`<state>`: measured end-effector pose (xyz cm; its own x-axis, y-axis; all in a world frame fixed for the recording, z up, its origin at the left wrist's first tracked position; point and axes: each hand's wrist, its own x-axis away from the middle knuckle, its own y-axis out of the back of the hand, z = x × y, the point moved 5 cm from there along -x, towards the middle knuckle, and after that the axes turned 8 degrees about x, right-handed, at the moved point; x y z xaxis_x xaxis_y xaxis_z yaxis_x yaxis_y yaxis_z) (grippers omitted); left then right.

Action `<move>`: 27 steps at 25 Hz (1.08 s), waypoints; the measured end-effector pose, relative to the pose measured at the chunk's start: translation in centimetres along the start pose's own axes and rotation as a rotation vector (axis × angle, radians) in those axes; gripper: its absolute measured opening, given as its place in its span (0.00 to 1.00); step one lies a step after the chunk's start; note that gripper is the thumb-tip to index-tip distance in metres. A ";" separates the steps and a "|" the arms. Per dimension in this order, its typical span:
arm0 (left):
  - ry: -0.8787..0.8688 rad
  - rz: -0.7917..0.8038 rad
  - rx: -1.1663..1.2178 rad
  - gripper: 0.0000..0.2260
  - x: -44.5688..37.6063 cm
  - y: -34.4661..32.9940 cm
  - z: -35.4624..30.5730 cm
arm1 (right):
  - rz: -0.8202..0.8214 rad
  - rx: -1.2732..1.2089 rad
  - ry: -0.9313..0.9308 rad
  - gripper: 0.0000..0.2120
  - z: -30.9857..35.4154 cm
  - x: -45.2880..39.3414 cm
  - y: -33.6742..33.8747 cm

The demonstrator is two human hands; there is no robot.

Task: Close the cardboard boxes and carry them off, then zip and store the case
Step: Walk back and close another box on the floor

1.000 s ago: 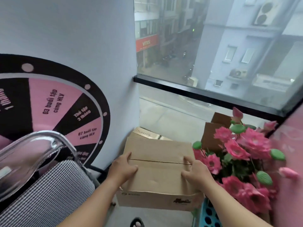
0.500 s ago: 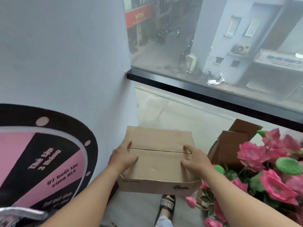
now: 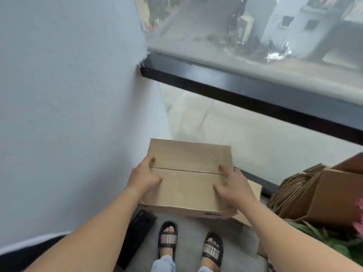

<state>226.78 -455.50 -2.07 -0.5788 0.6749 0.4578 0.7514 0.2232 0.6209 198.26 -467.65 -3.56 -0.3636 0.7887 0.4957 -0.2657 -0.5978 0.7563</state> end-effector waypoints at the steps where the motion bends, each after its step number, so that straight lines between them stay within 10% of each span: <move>1: 0.008 0.019 -0.026 0.33 -2.4 -0.9 0.9 | 0.019 -0.003 -0.015 0.34 -0.3 -1.9 -1.6; 12: -0.147 0.086 -0.296 0.31 -24.3 -10.2 10.5 | 0.032 0.025 -0.145 0.39 -3.6 -18.4 -19.2; 27: -0.207 0.151 -0.372 0.33 -28.5 -13.5 13.6 | 0.056 0.142 -0.133 0.46 -4.3 -20.1 -23.7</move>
<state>237.47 -468.23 -32.16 -0.3673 0.8153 0.4477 0.6358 -0.1312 0.7606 208.06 -469.94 -33.24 -0.2503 0.7726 0.5835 -0.1167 -0.6224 0.7740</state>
